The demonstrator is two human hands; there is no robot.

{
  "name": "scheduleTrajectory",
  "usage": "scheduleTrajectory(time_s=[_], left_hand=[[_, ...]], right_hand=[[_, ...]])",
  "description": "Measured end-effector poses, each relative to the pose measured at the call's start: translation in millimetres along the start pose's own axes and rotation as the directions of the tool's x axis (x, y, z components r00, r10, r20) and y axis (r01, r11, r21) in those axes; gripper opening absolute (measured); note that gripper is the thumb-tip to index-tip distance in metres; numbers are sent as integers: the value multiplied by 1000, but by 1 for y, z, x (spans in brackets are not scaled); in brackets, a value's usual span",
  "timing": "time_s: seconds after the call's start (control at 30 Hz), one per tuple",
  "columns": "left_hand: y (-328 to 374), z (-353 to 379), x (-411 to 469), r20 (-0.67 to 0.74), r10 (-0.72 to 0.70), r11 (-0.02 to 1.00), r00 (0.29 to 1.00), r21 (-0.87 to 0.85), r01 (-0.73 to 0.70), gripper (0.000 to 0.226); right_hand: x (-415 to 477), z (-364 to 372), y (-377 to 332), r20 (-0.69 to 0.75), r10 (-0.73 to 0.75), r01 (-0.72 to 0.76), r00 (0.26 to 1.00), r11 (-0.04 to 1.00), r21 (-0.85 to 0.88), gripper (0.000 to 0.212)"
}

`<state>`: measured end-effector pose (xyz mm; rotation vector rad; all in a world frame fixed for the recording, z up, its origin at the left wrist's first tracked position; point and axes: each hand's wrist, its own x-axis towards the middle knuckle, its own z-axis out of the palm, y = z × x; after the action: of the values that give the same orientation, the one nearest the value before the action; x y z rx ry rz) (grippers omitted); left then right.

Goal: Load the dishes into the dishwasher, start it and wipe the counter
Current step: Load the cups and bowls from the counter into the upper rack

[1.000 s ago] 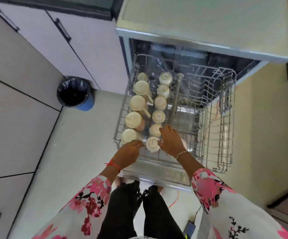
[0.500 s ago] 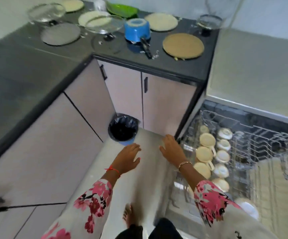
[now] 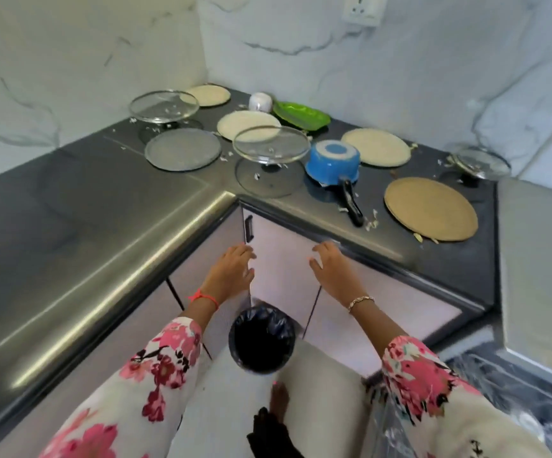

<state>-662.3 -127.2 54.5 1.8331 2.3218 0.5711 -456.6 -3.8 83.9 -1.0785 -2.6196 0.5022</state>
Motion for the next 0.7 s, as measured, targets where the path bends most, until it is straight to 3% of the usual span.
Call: scheduleTrajectory(time_s=[0.07, 0.17, 0.3, 0.4, 0.53, 0.7], left_hand=[[-18, -18, 37, -17, -16, 1000, 1000, 18, 16, 28], [-49, -42, 91, -59, -51, 998, 997, 23, 52, 26], [-95, -64, 149, -77, -129, 991, 989, -51, 126, 42], [-127, -81, 190, -107, -176, 984, 979, -35, 173, 30], [-175, -94, 259, -122, -209, 976, 970, -87, 199, 33], [-235, -104, 365, -23, -253, 957, 967, -154, 247, 45]], right_hand=[[54, -8, -5, -45, -3, 4, 999, 1000, 31, 25], [133, -20, -16, -18, -94, 94, 995, 995, -27, 45], [226, -35, -36, -89, -126, 129, 988, 991, 30, 24], [295, -32, -44, -75, -183, 185, 980, 982, 25, 24], [383, -23, -53, -85, -178, 181, 980, 983, 36, 23], [493, -10, -55, -89, -111, 112, 990, 994, 7, 33]])
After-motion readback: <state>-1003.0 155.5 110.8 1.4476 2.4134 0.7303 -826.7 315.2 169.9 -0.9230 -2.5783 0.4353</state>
